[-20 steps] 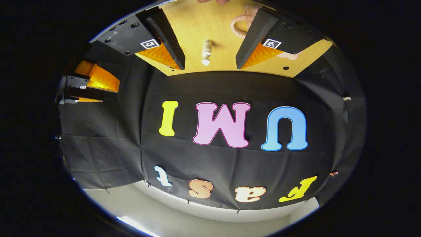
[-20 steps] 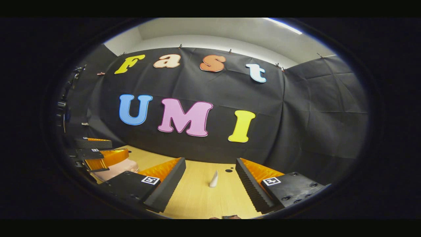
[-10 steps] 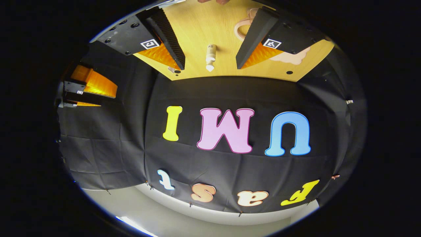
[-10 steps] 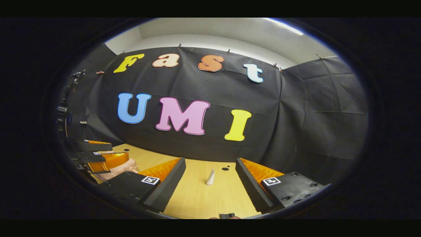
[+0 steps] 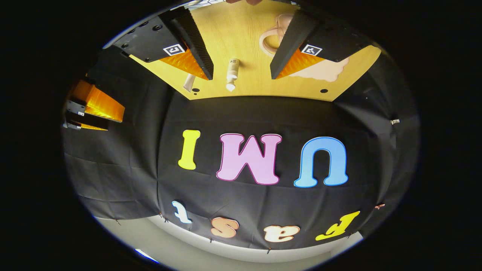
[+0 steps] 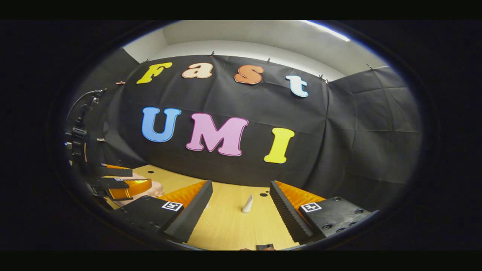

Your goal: First open the suitcase, pack the skin care products into it, and then close the suitcase.

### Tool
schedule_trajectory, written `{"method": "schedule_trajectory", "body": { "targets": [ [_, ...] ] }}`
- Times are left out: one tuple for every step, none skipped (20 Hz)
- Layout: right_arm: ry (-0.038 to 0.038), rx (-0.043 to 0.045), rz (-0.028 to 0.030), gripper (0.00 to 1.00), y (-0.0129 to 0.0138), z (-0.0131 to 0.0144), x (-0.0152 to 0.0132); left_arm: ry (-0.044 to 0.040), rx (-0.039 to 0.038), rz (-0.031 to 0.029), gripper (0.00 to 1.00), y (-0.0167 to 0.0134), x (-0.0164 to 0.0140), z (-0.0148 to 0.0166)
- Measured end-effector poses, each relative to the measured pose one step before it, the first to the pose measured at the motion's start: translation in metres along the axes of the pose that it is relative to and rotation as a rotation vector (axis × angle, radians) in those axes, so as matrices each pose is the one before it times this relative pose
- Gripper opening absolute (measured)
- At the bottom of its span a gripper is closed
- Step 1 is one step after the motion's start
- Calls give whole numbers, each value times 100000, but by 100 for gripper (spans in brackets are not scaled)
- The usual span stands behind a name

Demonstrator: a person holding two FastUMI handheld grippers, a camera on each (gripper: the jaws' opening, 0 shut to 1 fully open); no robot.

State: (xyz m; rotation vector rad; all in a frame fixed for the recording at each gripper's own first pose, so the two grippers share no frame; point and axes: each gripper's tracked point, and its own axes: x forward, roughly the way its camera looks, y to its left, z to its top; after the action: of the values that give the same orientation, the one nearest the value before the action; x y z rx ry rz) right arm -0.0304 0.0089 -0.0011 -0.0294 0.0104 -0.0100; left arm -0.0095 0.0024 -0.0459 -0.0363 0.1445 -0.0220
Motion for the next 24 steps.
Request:
{"method": "schedule_trajectory", "body": {
  "targets": [
    [113,-79,639,97,77,-183,69,2022,508,-126,96,-96,428,-604],
    [-32,-155,830,97,-3,-210,238,2271,555,554,96,105,477,-800],
    [45,-527,598,97,-141,-130,217,2697,28,820,96,143,635,-849],
    [227,-766,721,97,-303,-291,241,3601,-674,599,96,62,550,-1144],
    [-1219,-633,320,97,-334,83,287,3366,-1292,635,96,88,807,-1064],
    [-979,-232,64,97,-543,55,265,3437,-1323,864,96,192,918,-941],
    [-41,338,706,97,-412,-468,405,3553,-1166,1749,96,411,966,-779],
    [633,816,1430,98,-178,-564,442,2500,-1491,2281,96,636,931,-707],
    [1154,956,2405,97,-179,-699,464,2634,-1584,1926,96,412,1098,-468],
    [1031,207,2607,96,-217,-650,492,3724,-1459,1717,96,182,1238,-899],
    [747,-436,1951,97,-538,-676,737,4697,-1447,1764,96,333,1288,-854],
    [758,-154,3058,97,-497,-764,875,4745,-1117,1928,97,213,914,-954],
    [1634,357,3323,97,-211,-894,958,4635,-867,2541,96,446,844,-955],
    [1346,1044,2782,97,-608,-787,894,3744,-398,2529,96,544,1199,-608],
    [201,1387,2460,97,-433,-371,761,2539,505,2428,97,263,1164,-439],
    [-495,1188,2415,97,-515,-187,745,2287,1548,2155,97,340,1130,-179],
    [-246,857,2256,97,-458,-337,641,3166,1189,2596,97,483,1060,-312],
    [971,614,2980,97,-222,-773,692,4198,-323,2080,97,265,878,-708],
    [1207,184,2215,97,-321,-701,447,3333,-1446,-537,97,-316,973,-431],
    [1655,79,1206,98,-565,-661,442,3070,-1959,-241,97,-206,697,-360],
    [1264,-437,643,97,-464,-649,252,3161,-900,1231,97,109,933,-462],
    [1139,120,593,98,-293,-344,95,2335,447,1467,97,305,696,-355],
    [279,203,-138,98,-317,-145,83,1452,1728,1308,97,84,680,-112],
    [-67,91,-398,98,-357,-29,39,1368,2297,1172,97,90,672,-36]
  ]
}}
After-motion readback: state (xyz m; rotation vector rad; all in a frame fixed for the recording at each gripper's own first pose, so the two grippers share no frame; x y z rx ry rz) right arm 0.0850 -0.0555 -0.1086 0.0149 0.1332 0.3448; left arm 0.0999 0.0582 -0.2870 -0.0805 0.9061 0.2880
